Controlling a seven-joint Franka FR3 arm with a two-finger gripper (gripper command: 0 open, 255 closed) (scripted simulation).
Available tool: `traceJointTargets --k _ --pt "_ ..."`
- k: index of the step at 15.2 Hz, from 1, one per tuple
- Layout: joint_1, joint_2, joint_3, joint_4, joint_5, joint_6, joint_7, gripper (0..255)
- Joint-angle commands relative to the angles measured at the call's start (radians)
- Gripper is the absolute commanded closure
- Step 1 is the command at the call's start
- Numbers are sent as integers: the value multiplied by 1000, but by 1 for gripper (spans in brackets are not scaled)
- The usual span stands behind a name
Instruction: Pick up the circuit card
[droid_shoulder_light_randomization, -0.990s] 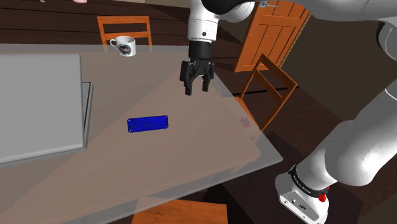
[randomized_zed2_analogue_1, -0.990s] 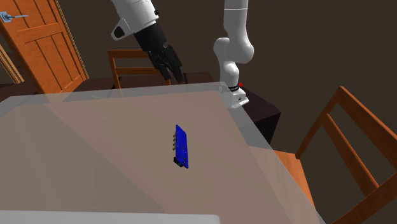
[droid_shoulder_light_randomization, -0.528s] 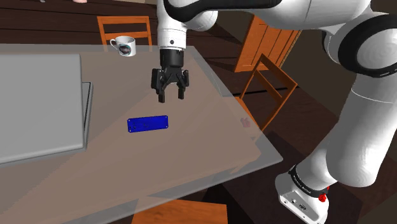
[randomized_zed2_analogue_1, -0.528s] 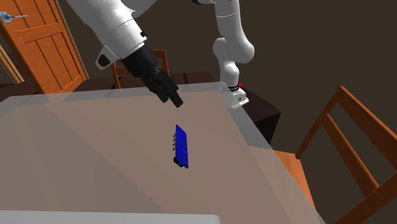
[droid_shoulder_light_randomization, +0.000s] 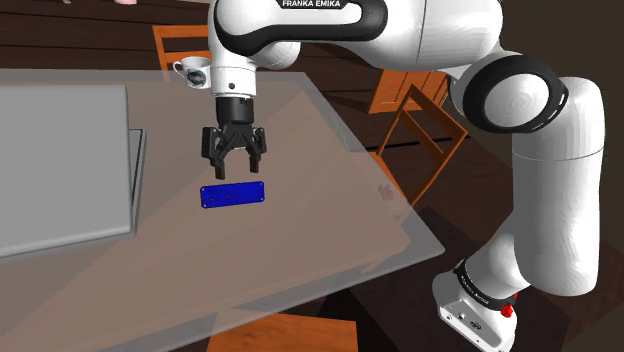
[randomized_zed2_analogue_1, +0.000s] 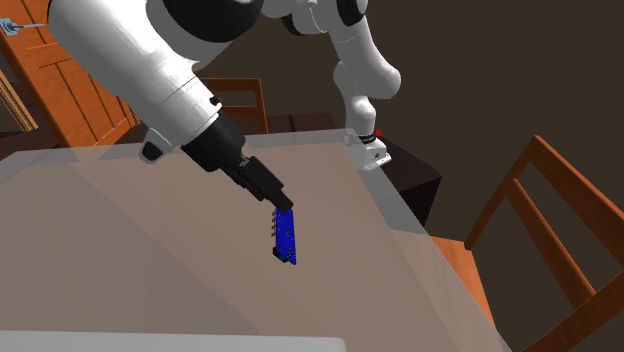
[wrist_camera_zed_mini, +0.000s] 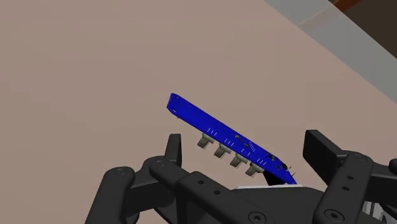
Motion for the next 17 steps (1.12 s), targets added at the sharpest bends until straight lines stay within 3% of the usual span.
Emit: traceJointTargets --k 1,6,7,17 --pt "1 8 -1 -15 -1 21 -8 0" --pt "2 16 -4 -48 -3 59 -24 0" --pt "1 17 -4 -50 -3 61 -26 255" --pt "1 14 -3 -40 -2 49 -20 255"
